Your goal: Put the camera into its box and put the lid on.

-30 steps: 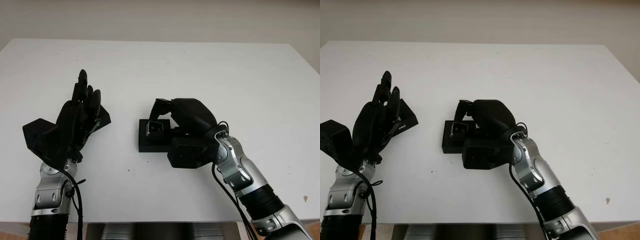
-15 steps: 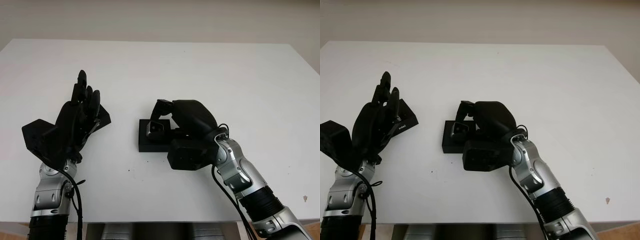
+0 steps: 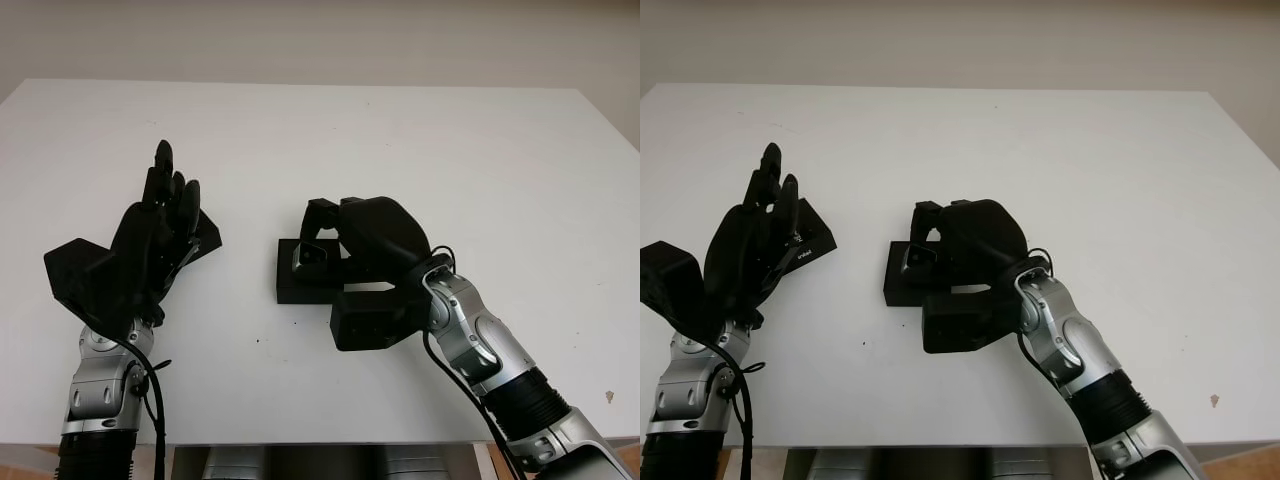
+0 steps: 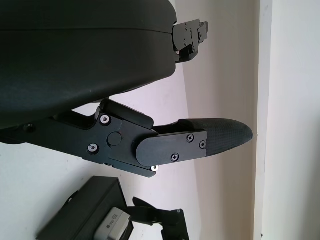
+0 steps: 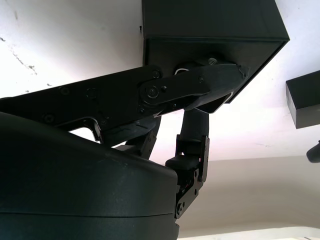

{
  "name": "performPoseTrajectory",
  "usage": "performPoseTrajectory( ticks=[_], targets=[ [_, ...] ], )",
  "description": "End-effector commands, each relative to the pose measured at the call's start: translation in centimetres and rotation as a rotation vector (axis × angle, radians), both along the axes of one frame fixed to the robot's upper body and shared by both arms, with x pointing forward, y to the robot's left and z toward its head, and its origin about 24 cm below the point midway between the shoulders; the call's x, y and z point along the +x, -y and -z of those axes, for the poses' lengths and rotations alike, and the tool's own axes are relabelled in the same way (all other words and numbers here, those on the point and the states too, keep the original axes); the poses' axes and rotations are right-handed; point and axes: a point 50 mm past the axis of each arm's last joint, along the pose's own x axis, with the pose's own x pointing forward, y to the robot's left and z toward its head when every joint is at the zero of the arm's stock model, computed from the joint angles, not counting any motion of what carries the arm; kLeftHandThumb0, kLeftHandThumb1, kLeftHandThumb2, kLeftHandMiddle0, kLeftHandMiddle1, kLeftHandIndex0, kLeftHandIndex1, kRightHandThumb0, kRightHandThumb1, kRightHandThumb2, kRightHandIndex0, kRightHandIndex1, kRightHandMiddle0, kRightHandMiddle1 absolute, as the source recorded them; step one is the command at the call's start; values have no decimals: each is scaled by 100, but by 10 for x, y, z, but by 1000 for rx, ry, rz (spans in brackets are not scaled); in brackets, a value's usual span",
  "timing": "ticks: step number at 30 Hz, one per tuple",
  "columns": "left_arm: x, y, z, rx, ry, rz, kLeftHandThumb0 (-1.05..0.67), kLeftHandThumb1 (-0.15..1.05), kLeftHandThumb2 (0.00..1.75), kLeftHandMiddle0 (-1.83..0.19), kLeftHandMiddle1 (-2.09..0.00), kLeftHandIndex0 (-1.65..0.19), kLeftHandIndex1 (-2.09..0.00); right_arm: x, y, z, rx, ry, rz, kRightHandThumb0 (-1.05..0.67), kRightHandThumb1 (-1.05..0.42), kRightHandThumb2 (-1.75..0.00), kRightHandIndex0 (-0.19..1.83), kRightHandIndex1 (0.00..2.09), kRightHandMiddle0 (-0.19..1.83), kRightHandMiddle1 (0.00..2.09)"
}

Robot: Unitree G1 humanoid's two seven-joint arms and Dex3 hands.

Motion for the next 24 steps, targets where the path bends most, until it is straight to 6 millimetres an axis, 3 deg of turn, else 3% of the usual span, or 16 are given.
performPoseTrajectory(
  ticks=[1, 7, 9, 10, 11, 14, 15, 18, 24],
  targets=[
    [-2, 3, -2, 0, 15, 2, -77, 105, 54, 19, 0, 19, 0, -3, 0, 7, -62, -25, -23, -43, -100, -5, 42, 80, 48, 152],
    [-2, 6, -1, -4, 13, -3, -77, 105, 54, 19, 0, 19, 0, -3, -2, 4, -143, 10, -82, -48, -102, -6, 42, 77, 54, 155],
    [-2, 7, -1, -8, 15, -5, -77, 105, 53, 19, 0, 19, 0, -3, -3, 3, -171, 23, -104, -61, -103, -5, 34, 59, 27, 170],
    [-3, 7, 0, -11, 15, -5, -78, 105, 52, 19, 0, 19, 0, -4, -2, 2, -173, 16, -111, -69, -102, -5, 27, 49, 11, 167],
    [-3, 6, 0, -13, 14, -6, -78, 105, 52, 19, 0, 19, 0, -5, -2, 2, -178, 12, -116, -77, -101, -5, 17, 32, -1, 141],
    [-3, 6, 0, -5, 15, -7, -77, 105, 53, 19, 0, 19, 0, -8, -2, -3, -191, 4, -135, -87, -100, -5, -4, 7, 4, 53],
    [-3, 6, 1, -5, 12, -7, -77, 105, 53, 19, 0, 19, 0, -9, -2, -5, -194, 6, -139, -87, -100, -5, -9, 5, 4, 38],
    [-3, 6, 1, -10, 8, -5, -77, 105, 53, 19, 0, 19, 0, -10, -1, -8, -200, 15, -146, -88, -100, -5, -18, 1, 0, 20],
    [-3, 7, 1, -13, 5, -6, -77, 105, 52, 19, 0, 19, 0, -10, 1, -12, -195, 13, -145, -89, -100, -5, -19, 0, -8, 11]
  ],
)
